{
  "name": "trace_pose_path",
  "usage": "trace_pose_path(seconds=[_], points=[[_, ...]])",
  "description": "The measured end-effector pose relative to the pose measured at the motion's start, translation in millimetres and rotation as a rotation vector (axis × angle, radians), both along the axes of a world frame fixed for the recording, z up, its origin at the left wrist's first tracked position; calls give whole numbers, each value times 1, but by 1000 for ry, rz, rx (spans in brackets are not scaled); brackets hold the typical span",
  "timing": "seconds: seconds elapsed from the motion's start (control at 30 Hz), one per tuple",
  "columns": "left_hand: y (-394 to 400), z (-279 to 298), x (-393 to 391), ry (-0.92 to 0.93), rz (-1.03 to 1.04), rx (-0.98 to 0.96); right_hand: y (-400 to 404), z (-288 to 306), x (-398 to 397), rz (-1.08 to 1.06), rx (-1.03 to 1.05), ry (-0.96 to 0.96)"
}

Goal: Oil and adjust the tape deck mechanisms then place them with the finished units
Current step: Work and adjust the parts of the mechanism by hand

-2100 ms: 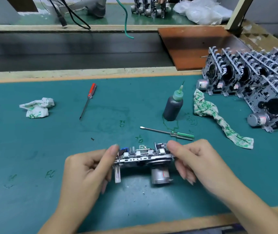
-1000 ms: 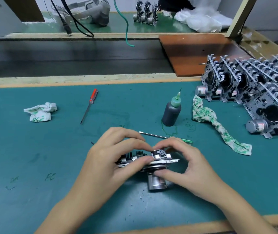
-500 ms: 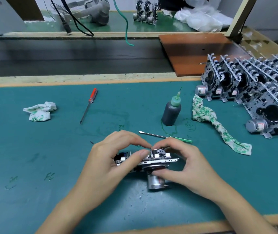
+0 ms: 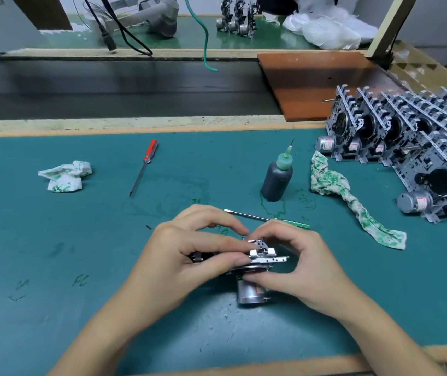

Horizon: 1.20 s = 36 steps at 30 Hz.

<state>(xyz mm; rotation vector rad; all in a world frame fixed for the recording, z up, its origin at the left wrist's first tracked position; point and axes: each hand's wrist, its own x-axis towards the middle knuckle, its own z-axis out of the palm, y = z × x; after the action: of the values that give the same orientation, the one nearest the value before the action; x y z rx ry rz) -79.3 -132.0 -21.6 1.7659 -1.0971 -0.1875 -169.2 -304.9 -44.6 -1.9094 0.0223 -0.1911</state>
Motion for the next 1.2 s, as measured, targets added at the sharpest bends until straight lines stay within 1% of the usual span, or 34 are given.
trace_pose_path(seconds=[0.13, 0.3, 0.43, 0.67, 0.93, 1.07, 1.2], points=[[-1, -3, 0, -5, -5, -25, -2, 2, 3, 14, -7, 11], [-1, -4, -1, -14, 23, -25, 0, -2, 1, 16, 73, 16], [-2, -4, 3, -12, -10, 3, 0, -3, 3, 18, 103, 20], [-2, -4, 3, -7, 9, 17, 1, -4, 2, 10, 133, 20], [-1, -5, 2, -39, 5, 15, -1, -8, 1, -3, 111, 10], [0, -5, 2, -23, -1, 14, -2, -10, -2, 39, 109, 12], [0, -5, 3, -11, 4, 13, -11, -11, -9, 24, 25, 24]])
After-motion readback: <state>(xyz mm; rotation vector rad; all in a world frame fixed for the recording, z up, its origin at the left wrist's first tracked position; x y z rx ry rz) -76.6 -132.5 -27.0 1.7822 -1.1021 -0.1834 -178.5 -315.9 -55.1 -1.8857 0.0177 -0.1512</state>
